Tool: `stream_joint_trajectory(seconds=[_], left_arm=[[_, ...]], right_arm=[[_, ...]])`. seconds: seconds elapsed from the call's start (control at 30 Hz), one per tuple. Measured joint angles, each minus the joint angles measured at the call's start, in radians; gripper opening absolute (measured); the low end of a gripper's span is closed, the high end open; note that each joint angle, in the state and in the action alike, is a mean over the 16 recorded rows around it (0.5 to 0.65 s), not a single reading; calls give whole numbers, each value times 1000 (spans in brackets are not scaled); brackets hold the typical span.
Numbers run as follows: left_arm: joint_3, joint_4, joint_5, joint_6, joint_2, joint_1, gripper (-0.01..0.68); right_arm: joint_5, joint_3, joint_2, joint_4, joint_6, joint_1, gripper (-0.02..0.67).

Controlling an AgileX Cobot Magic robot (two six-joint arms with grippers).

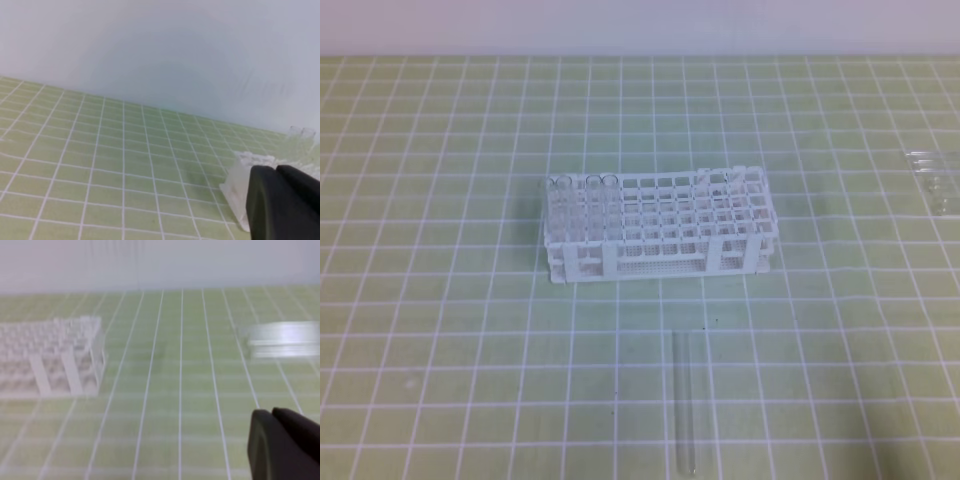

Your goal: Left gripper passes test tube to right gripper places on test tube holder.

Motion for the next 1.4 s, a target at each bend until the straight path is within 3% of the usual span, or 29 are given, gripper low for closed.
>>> stream_joint_trajectory(seconds=[0.4,0.6,0.83,1.07,1.4], left_arm=[[6,-68,-1,-62,-11,-1,-2],[-10,-85,22,-81,5,-1,-2],[-105,-91,101,-76,132,-1,-2],[-294,-90,232,-30,386,-1,-2],[-537,-241,397,244,721,-22,-2]], right_arm=[[-266,0,0,221,7,0,-15],[-264,-7,0,312,17,0,-15],[-152,-90,43,349,23,0,-15],[83,-274,196,342,-12,0,-15],[461,-541,536,349,-101,0,-15]])
